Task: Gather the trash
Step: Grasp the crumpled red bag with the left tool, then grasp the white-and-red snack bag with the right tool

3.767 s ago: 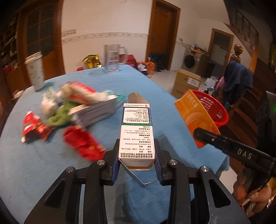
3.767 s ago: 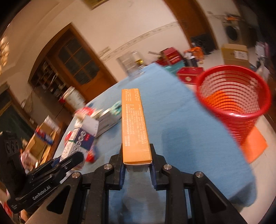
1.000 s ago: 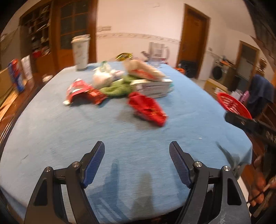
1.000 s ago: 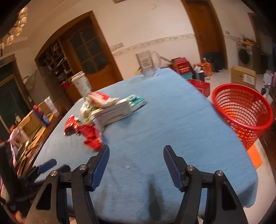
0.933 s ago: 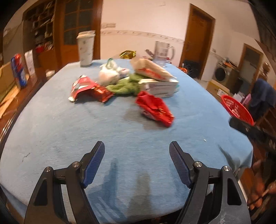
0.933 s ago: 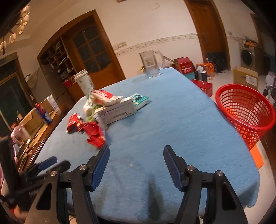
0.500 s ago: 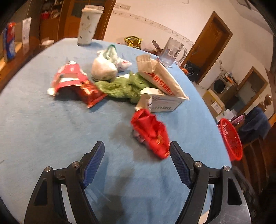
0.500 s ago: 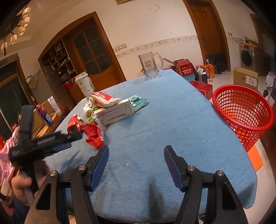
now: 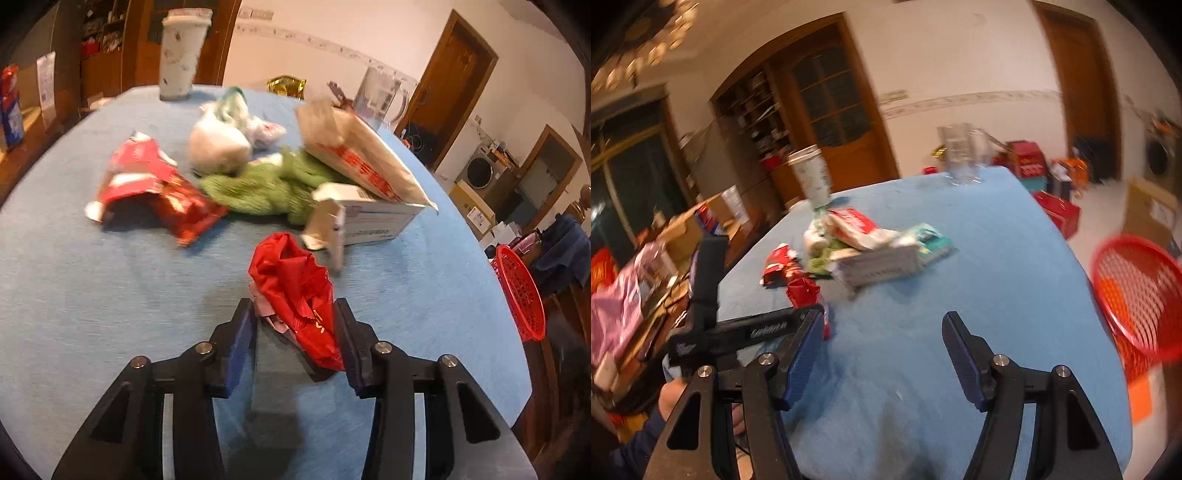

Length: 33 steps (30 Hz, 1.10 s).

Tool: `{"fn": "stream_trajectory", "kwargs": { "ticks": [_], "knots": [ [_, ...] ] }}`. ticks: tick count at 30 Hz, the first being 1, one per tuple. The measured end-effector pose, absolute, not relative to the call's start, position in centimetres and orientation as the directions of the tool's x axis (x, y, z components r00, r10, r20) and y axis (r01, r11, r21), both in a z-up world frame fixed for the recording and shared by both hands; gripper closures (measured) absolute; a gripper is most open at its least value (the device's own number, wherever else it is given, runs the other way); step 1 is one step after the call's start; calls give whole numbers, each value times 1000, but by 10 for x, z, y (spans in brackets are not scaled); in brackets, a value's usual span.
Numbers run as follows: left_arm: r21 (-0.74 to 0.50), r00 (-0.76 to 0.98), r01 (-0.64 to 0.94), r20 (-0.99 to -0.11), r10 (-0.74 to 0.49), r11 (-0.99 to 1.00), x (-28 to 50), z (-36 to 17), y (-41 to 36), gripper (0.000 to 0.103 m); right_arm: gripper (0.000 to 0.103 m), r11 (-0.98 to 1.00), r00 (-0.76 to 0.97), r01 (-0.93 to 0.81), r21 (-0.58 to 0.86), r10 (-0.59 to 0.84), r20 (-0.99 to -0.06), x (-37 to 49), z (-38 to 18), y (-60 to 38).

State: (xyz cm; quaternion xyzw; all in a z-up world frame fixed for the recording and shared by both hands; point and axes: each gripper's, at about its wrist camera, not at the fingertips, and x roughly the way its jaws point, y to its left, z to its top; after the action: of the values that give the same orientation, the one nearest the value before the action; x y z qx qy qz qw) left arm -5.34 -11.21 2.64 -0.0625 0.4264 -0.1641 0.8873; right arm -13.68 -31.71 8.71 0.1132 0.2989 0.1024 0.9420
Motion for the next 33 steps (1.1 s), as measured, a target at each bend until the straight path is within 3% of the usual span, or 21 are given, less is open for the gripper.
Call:
{"fn": "stream_trajectory", "kwargs": {
  "ticks": [5, 18, 19, 20, 23, 33],
  "knots": [
    [-176, 638, 263, -706, -308, 949, -67, 30, -82, 60, 32, 955, 765, -238, 179, 297, -571, -81, 99, -278],
    [-217, 649, 262, -681, -338, 940, -63, 33, -66, 60, 32, 955, 690, -295, -26, 194, -698, 51, 68, -235],
    [-219, 650, 266, -679, -342, 939, -63, 33, -66, 60, 35, 957, 683, -290, -19, 193, -705, 53, 65, -237],
    [-216, 653, 265, -677, -340, 940, -64, 33, -66, 60, 53, 961, 684, -277, -7, 192, -704, 52, 63, -239],
    [-209, 660, 262, -674, -333, 942, -66, 33, -65, 60, 62, 967, 705, -252, 32, 206, -679, 42, 63, -245],
    [-169, 700, 257, -646, -304, 952, -73, 36, -69, 60, 63, 971, 824, -178, 161, 237, -514, -63, 62, -247]
  ]
}}
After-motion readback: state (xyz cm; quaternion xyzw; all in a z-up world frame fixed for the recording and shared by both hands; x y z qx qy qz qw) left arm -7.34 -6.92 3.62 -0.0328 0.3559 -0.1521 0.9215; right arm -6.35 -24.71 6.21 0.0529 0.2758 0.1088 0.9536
